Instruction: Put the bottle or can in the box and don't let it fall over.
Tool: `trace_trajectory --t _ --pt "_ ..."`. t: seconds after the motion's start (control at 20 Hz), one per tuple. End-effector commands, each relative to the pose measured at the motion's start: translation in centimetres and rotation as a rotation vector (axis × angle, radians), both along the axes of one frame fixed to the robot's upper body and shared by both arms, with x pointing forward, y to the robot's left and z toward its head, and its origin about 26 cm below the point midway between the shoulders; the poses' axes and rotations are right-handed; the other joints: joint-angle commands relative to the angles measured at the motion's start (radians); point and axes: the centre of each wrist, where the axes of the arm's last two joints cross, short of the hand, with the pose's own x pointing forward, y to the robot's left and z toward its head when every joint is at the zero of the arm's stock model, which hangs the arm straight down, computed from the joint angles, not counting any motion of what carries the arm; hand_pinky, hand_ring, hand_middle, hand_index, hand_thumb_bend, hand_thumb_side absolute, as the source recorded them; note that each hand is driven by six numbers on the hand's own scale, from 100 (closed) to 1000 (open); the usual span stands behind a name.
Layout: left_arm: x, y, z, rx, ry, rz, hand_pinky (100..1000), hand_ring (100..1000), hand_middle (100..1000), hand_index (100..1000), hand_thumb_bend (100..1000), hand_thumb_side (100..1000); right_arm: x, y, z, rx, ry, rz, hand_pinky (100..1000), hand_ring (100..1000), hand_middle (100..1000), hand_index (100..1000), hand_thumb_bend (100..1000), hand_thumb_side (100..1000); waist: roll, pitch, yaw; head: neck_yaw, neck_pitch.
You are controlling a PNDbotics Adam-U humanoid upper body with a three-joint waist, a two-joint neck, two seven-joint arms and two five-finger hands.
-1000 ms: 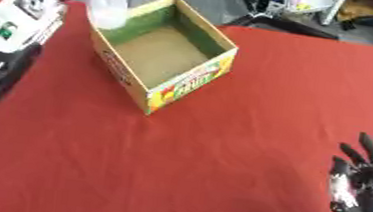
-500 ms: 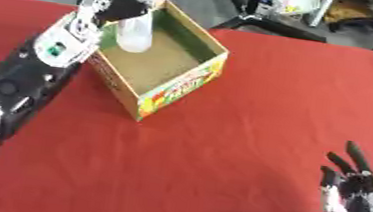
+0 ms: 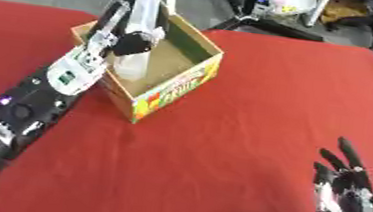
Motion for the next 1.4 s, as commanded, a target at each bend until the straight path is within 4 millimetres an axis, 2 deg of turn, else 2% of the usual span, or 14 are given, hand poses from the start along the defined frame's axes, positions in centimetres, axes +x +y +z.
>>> trace_trajectory --t 0.05,0.15,0.3,0.85,1.0,1.2,1.4 --pt "-0.1 0.1 1.2 -0.010 -0.043 -0.034 833 940 903 869 740 538 0.2 -0.6 0.8 -0.016 -0.029 -0.002 808 892 1000 956 100 470 0.000 -0.019 0.004 -0.008 -0.011" --pt "-0.3 0.3 1.2 -0.026 -0.042 -0.046 851 976 951 886 757 559 0.1 -0.7 0.8 -0.018 -0.027 -0.005 808 892 1000 956 100 470 -0.002 -0.021 0.008 -0.010 -0.011" --pt "-0.5 0.8 1.2 -0.049 -0.038 -0.047 855 989 975 895 753 569 0.1 -0.8 0.7 -0.020 -0.025 -0.008 808 892 1000 956 100 470 -0.004 -0.024 0.013 -0.013 -0.010" --pt "-1.5 3.5 1.5 -0.103 -0.036 -0.003 854 989 986 895 732 583 0.0 -1.2 0.7 -0.022 -0.021 -0.023 808 892 1000 956 100 470 -0.014 -0.026 0.036 -0.020 -0.012" --pt "-2.0 4.4 1.8 -0.127 -0.047 0.006 854 987 986 894 701 594 0.0 -1.3 0.6 -0.022 -0.020 -0.029 808 892 1000 956 100 470 -0.016 -0.027 0.042 -0.022 -0.011" --pt "-3.4 6.0 3.1 -0.182 -0.099 0.014 850 979 973 892 677 598 -0.1 -1.7 0.6 -0.025 -0.018 -0.043 808 892 1000 956 100 470 -0.012 -0.032 0.055 -0.034 -0.004" --pt "-6.3 7.6 5.2 -0.234 -0.173 -0.008 839 963 951 880 613 634 -0.2 -2.2 0.4 -0.032 -0.016 -0.064 808 891 1000 956 100 470 -0.003 -0.040 0.076 -0.046 0.009"
